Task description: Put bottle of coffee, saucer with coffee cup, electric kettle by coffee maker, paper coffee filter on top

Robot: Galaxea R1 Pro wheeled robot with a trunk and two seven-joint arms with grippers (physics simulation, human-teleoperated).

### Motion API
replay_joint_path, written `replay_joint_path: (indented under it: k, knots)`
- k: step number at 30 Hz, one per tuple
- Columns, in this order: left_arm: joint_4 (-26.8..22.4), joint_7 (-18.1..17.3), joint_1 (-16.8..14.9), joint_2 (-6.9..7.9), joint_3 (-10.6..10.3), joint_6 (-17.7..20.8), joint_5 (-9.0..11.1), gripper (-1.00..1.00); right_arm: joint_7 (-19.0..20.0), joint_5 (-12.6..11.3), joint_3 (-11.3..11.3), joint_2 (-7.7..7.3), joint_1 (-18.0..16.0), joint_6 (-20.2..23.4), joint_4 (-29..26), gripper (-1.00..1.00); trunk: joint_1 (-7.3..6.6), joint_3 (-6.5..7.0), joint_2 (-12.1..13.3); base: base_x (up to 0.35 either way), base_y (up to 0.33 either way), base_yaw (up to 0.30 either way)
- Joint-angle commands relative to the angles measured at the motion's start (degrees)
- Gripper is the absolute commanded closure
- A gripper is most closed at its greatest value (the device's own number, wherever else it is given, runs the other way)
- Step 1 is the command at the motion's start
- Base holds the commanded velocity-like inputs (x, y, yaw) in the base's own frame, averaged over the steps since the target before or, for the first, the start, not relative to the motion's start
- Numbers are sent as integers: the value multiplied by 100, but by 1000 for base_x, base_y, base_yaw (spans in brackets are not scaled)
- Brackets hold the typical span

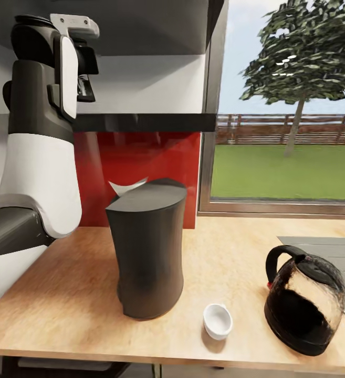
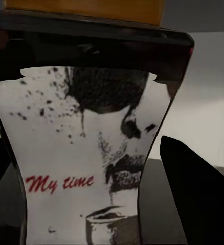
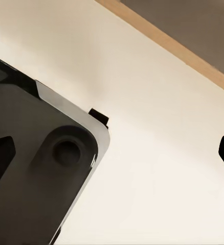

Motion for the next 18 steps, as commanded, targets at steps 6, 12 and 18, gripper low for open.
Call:
replay_joint_path:
  k: [6,12,18]
  knots:
    - [-2,-4,-6,-8,10,20,-21,100,5,-65,38,-5,-6,-20,-14,-100,-3,-8,-6,-338,0,0]
    - [-2,-12,-6,-10,10,33,-12,100,-2,-70,38,-5,-6,-20,-7,-100,-3,-8,-6,-338,0,0]
    - [-2,-13,-6,-10,10,38,-10,100,9,-70,38,-10,-6,-30,-5,-100,-3,-8,-6,-179,0,0]
